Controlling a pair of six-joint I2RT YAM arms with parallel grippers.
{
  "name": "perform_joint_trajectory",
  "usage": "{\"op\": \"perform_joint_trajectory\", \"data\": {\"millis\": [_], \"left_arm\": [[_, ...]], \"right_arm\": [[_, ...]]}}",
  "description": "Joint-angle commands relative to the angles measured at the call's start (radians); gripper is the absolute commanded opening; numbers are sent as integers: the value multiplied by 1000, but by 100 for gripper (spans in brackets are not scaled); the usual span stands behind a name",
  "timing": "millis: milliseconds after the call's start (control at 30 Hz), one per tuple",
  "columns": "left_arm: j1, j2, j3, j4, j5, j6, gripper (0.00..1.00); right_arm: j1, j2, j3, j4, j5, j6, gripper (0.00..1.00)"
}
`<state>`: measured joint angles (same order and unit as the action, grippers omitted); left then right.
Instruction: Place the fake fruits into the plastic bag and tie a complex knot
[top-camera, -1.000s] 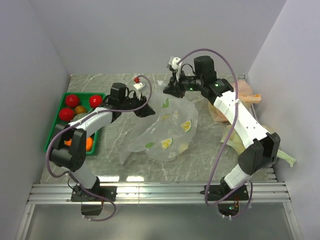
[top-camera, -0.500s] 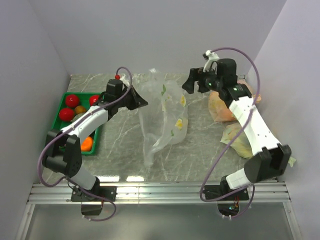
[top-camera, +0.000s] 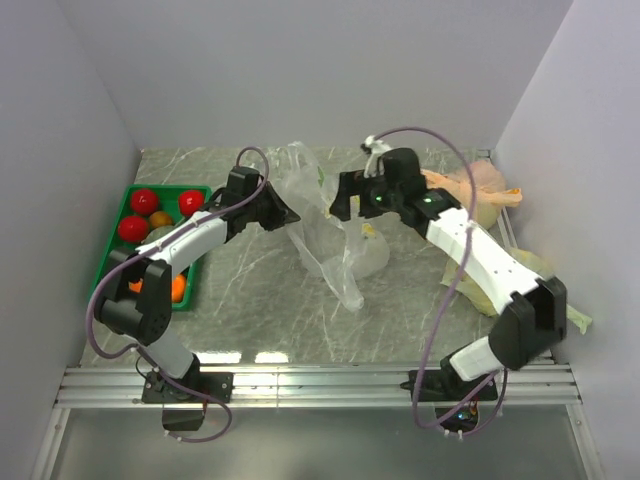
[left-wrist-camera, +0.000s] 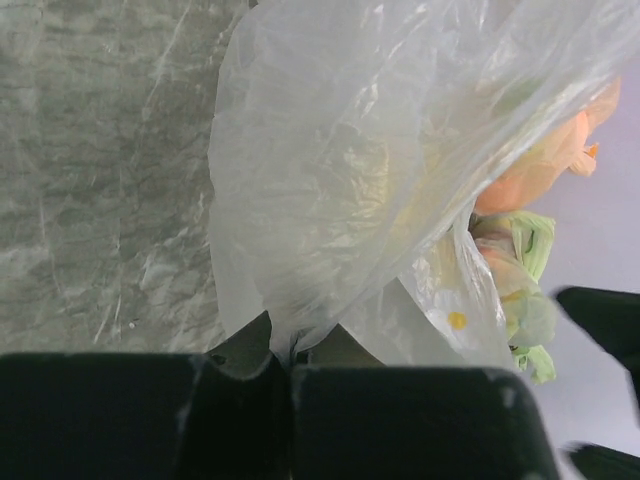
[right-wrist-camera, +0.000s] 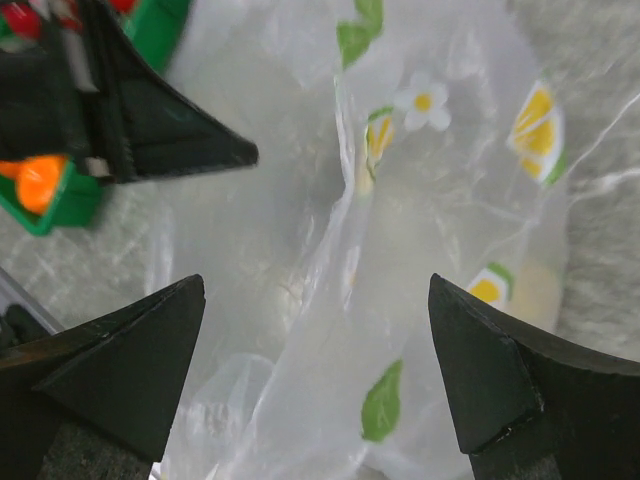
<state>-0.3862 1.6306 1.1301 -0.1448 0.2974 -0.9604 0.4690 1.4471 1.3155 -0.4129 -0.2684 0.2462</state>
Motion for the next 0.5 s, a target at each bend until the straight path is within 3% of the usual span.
{"op": "perform_joint_trajectory", "data": {"millis": [0,133,233,267,333,367,467], "left_arm": [[-5,-9,25,27,-20,-11,5],[-6,-11,26,21,-30,15,7],[-2,-20,22,17,-47,51,7],[0,-24,20,17,-49,66,7],[13,-32,11,5,-50,83,7],[20,-34,8,-1,-52,103,7],[47,-48,-21,-13,-75,158,6]], "right_arm": [[54,87,77,-7,107,-1,99],[97,165,113,-52,144,-38,98],[103,216,134,-98,199,-58,82],[103,223,136,-104,234,-70,62],[92,216,131,-106,229,-77,33],[88,193,123,-103,213,-73,0],[62,110,105,-67,186,-70,0]]}}
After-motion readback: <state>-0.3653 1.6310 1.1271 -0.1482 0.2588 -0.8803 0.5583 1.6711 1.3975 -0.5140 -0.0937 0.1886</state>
